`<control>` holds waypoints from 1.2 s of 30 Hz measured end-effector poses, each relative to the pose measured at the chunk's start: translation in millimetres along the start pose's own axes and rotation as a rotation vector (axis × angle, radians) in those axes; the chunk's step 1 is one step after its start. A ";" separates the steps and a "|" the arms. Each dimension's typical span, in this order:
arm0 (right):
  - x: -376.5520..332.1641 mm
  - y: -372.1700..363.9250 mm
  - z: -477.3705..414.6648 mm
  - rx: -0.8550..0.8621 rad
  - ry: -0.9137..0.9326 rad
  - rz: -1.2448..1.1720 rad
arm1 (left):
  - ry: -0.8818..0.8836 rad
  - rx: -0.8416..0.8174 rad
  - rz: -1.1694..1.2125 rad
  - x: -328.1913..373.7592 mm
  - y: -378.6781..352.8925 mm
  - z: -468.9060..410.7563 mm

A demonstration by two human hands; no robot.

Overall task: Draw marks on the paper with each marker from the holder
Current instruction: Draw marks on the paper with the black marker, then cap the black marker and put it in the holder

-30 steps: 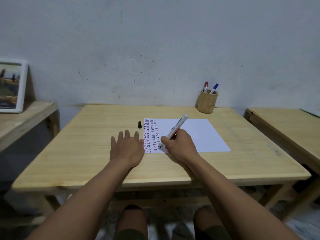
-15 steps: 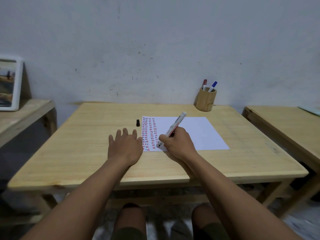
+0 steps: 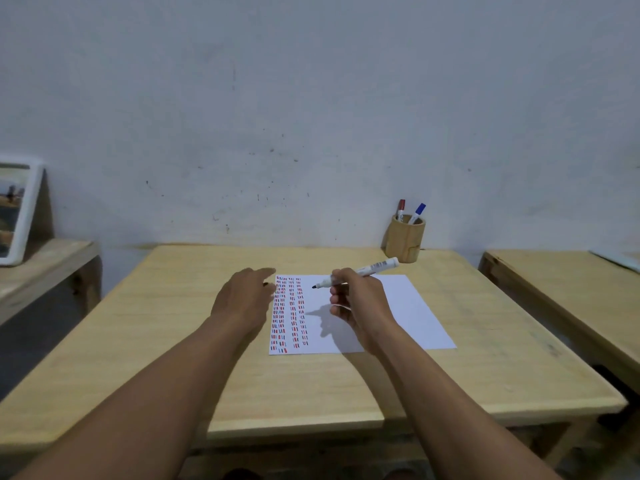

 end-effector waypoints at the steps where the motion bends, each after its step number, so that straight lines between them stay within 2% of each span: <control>1: -1.7 -0.4 -1.7 0.003 -0.007 -0.011 | -0.004 0.013 -0.005 -1.3 -0.6 -2.2; 5: -5.3 1.5 -5.5 -0.008 -0.007 -0.007 | 0.021 0.070 0.003 -4.8 4.6 -2.3; 11: -12.2 1.7 -2.4 0.038 -0.058 -0.183 | 0.067 0.179 0.425 24.3 31.8 4.2; 15: -21.0 1.0 0.1 0.066 -0.031 -0.240 | 0.097 0.042 0.780 45.5 38.1 10.1; 18: -30.2 -0.8 2.7 0.059 -0.005 -0.266 | 0.105 -0.060 0.932 59.7 39.5 14.8; 30: -43.6 14.1 3.0 0.004 0.090 -0.213 | 0.067 -0.106 0.999 90.5 39.8 19.9; 34: -42.2 19.4 2.9 0.004 0.040 -0.215 | 0.016 -0.069 0.992 96.1 41.1 19.5; 36: -42.7 18.4 1.9 0.028 -0.009 -0.325 | -0.022 -0.029 0.933 99.8 41.3 19.4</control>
Point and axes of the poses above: each hand's wrist, its own z-axis away from the middle knuckle, its own y-axis out of the back of the hand, x = y × z, the point moved 3 cm from there along -z, towards the middle knuckle, and after that the axes turned 6 degrees about -z, right-handed, at the moved point
